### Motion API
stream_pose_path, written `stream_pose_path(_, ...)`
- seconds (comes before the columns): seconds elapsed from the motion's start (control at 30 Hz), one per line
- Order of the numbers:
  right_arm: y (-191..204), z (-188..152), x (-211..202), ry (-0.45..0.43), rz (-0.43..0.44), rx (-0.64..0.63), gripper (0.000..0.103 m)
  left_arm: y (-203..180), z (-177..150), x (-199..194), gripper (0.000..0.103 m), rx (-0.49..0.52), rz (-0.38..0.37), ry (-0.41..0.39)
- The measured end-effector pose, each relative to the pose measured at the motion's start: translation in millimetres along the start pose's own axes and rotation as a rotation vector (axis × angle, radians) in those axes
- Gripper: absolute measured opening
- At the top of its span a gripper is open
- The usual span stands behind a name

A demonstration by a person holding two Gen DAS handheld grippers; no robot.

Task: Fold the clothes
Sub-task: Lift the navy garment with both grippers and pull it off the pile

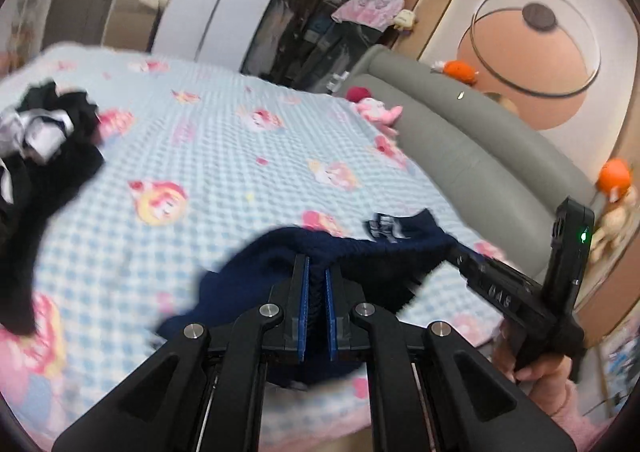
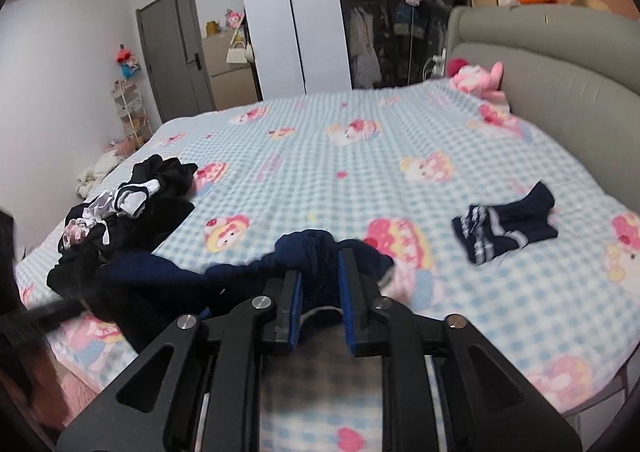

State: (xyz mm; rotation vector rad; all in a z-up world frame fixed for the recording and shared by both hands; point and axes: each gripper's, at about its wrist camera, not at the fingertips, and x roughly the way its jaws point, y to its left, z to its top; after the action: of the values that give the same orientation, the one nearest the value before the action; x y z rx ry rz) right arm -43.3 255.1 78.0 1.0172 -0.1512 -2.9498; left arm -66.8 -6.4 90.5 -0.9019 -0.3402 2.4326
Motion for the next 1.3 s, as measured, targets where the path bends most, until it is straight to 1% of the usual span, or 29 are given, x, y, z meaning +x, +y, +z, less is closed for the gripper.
stream_pose_path(0.03,-4,-2,0,0.004,0.0,-0.001,0.024,2,-2,10,0.008,0.002,0.037,0.019)
stream_pose_path(0.07,-8,-4,-1,0.007,-0.001,-0.001,0.025,12,-10,20,0.008,-0.033,0.064,0.067)
stream_pose_path(0.13,-9,-28,28,0.116,0.037,0.026,0.025,33,-32,40,0.008,-0.097,0.122,0.15)
stream_pose_path(0.17,-7,-40,36,0.152,0.05,0.025,0.026,43,-44,49,0.008,-0.126,0.152,0.185)
stream_pose_path(0.2,-4,-51,42,0.181,0.061,0.02,0.028,51,-56,53,0.008,-0.135,0.181,0.207)
stream_pose_path(0.23,-1,-62,48,0.209,0.072,0.015,0.029,59,-68,54,0.008,-0.145,0.205,0.226)
stream_pose_path(0.27,2,-73,55,0.238,0.083,0.01,0.032,66,-79,56,0.008,-0.156,0.23,0.245)
stream_pose_path(0.33,8,-95,67,0.295,0.105,0.001,0.045,79,-96,55,0.008,-0.162,0.274,0.265)
stream_pose_path(0.37,10,-106,73,0.323,0.115,-0.004,0.048,85,-104,55,0.009,-0.165,0.295,0.274)
stream_pose_path(0.43,15,-126,81,0.365,0.121,-0.013,0.05,93,-110,52,0.012,-0.182,0.292,0.269)
stream_pose_path(0.47,15,-132,80,0.368,0.111,-0.014,0.05,97,-113,51,0.012,-0.19,0.29,0.267)
stream_pose_path(0.5,13,-135,78,0.367,0.099,-0.008,0.05,101,-116,49,0.018,-0.199,0.287,0.264)
stream_pose_path(0.53,11,-138,76,0.364,0.087,0.0,0.051,103,-117,48,0.025,-0.221,0.268,0.265)
stream_pose_path(0.57,5,-140,74,0.358,0.084,0.019,0.051,105,-121,48,0.036,-0.243,0.245,0.265)
stream_pose_path(0.6,1,-139,72,0.35,0.07,0.034,0.051,106,-125,47,0.04,-0.257,0.216,0.27)
stream_pose_path(0.67,-4,-136,68,0.333,0.028,0.046,0.051,103,-134,48,0.04,-0.271,0.175,0.28)
stream_pose_path(0.77,-7,-133,65,0.306,-0.045,0.023,0.051,90,-144,49,0.04,-0.275,0.137,0.299)
stream_pose_path(0.83,-12,-132,63,0.283,-0.084,0.027,0.051,82,-152,54,0.04,-0.263,0.13,0.327)
stream_pose_path(0.87,-15,-132,62,0.265,-0.117,0.043,0.051,79,-156,58,0.04,-0.254,0.141,0.34)
stream_pose_path(0.9,-16,-132,62,0.265,-0.108,0.046,0.051,77,-160,61,0.04,-0.246,0.151,0.353)
stream_pose_path(1.0,-15,-133,63,0.285,-0.045,0.044,0.051,79,-165,67,0.04,-0.276,0.16,0.362)
stream_pose_path(1.07,-7,-136,60,0.278,-0.013,0.005,0.051,82,-167,69,0.04,-0.302,0.157,0.364)
stream_pose_path(1.13,8,-140,59,0.278,0.01,-0.071,0.051,84,-168,68,0.04,-0.305,0.156,0.356)
stream_pose_path(1.17,16,-143,60,0.285,0.011,-0.107,0.051,81,-168,68,0.037,-0.286,0.169,0.352)
stream_pose_path(1.2,19,-145,64,0.289,-0.005,-0.13,0.051,76,-167,68,0.03,-0.248,0.201,0.347)
stream_pose_path(1.23,22,-147,69,0.292,-0.025,-0.15,0.051,70,-165,68,0.026,-0.211,0.234,0.342)
stream_pose_path(1.27,21,-147,72,0.286,-0.037,-0.148,0.051,65,-164,69,0.024,-0.174,0.266,0.337)
stream_pose_path(1.3,19,-146,75,0.277,-0.047,-0.142,0.05,62,-159,68,0.023,-0.152,0.286,0.33)
